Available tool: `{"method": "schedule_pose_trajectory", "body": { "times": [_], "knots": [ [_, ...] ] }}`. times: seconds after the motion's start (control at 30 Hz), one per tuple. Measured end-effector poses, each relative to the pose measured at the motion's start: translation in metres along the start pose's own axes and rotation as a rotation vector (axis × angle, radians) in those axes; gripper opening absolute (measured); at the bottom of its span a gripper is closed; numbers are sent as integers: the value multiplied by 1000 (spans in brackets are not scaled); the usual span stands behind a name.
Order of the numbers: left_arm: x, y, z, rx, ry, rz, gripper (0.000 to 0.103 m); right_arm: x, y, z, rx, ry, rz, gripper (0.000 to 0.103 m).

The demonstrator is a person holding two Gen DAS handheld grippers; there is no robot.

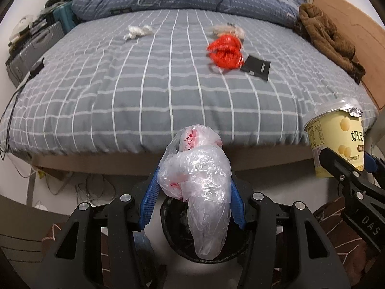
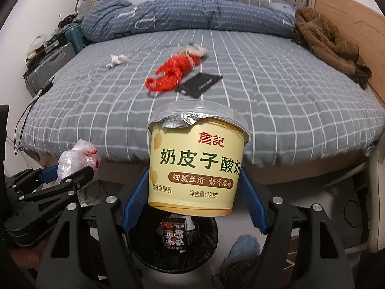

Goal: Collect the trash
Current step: 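Lift the plastic bag and yogurt cup and carry them toward the bin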

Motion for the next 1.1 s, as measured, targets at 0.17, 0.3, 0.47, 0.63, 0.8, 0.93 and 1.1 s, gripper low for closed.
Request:
{"method": "schedule_pose_trajectory", "body": {
  "times": [0.17, 0.3, 0.47, 0.63, 0.8, 0.93, 1.1],
  "knots": [
    [-2, -13, -16, 32, -7, -1, 51, -2, -15, -19, 35, -9, -2, 70],
    [-6, -22, -26, 52, -16, -1, 51, -5, -26, -33, 63, -13, -4, 70],
    [-13, -41, -40, 93, -24, -3, 51, -9, -42, -53, 107, -16, -6, 70],
    [-27, -62, -53, 142, -43, -17, 51, -21, -54, -68, 146, -30, -20, 70],
    [-47, -79, -61, 181, -70, -44, 51, -41, -54, -77, 160, -65, -46, 70],
    [-65, -85, -64, 192, -96, -66, 51, -59, -51, -83, 168, -94, -68, 70],
    [-79, -85, -62, 182, -114, -82, 54, -68, -50, -86, 173, -113, -79, 70]
  ]
}}
Point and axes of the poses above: each gripper's, at about its wrist camera, not at the fingertips, and y roughly against the way its jaws point, x to its left, z to its top, the point moved 7 cm from there along -y, roughly the way its jaws point, and after that the axes turned 10 degrees about z, right-handed, at the moved point
